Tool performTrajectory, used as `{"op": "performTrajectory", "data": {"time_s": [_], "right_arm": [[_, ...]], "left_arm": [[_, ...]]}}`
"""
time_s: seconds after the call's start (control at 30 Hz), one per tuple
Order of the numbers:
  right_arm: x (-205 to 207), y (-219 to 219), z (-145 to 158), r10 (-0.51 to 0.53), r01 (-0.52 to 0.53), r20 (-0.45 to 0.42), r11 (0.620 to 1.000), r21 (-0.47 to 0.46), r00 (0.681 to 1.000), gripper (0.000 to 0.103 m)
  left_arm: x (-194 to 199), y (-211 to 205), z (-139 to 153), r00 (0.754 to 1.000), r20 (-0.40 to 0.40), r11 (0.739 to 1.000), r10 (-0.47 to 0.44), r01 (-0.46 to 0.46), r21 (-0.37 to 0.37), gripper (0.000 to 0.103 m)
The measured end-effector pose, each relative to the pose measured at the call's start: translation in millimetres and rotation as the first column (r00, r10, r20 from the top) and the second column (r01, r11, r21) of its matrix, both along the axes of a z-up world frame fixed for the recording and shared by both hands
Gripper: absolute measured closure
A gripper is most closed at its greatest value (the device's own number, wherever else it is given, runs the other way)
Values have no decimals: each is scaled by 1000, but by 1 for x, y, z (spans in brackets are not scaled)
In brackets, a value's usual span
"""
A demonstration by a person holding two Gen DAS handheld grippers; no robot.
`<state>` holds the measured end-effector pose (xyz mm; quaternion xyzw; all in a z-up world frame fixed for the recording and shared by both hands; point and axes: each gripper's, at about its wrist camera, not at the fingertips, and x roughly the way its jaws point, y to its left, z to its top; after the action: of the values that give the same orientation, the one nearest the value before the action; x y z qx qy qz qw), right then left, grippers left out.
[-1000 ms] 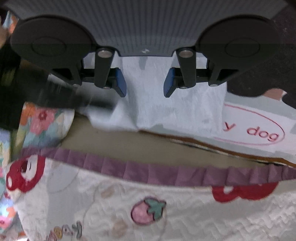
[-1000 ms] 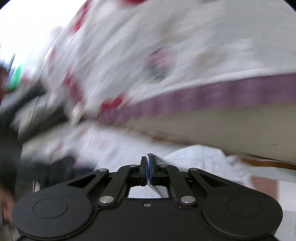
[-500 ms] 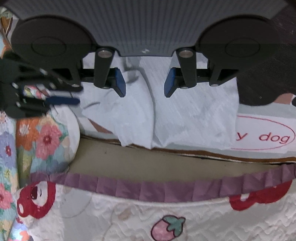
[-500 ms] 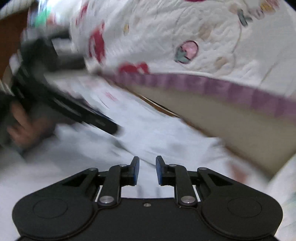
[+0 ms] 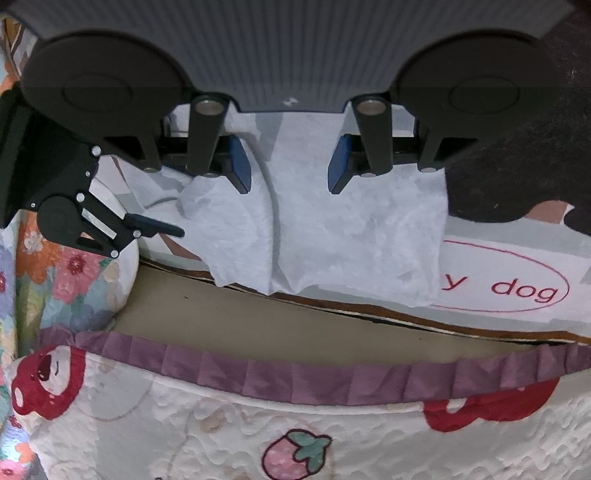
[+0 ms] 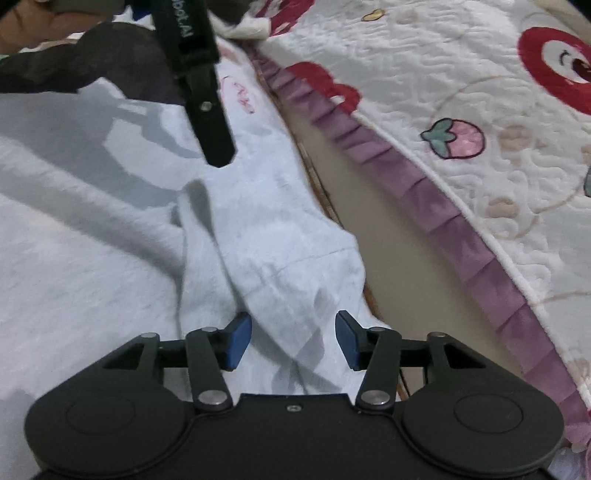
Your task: Fold clothes
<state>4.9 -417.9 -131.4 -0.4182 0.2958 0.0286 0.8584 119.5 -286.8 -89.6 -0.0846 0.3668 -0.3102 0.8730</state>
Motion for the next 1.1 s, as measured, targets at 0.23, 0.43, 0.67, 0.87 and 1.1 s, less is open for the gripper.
{"op": "performTrajectory", "data": {"time_s": [0.23, 0.43, 0.67, 0.87, 1.1], "right_arm": [[1, -42, 53, -214, 135, 146, 897, 422, 966, 103], [15, -135, 122, -447, 214, 49, 519, 828, 893, 103], [64, -220, 125, -564, 521, -265, 359, 774, 782, 85], [65, -228, 63, -669, 655, -278, 412, 633, 690, 48], [-15, -206, 52, -612, 484, -257, 237, 843, 748, 44]], "left_arm": [[1, 4, -1, 1000, 6, 1000, 24, -24, 1, 58], [1, 1, -3, 1000, 21, 999, 11, -12, 41, 58], [3, -6, -16, 999, 32, 991, 0, -5, 136, 58], [3, -8, -21, 999, 50, 983, -8, -1, 181, 58], [8, -4, -21, 999, 50, 984, 3, -12, 180, 58]]}}
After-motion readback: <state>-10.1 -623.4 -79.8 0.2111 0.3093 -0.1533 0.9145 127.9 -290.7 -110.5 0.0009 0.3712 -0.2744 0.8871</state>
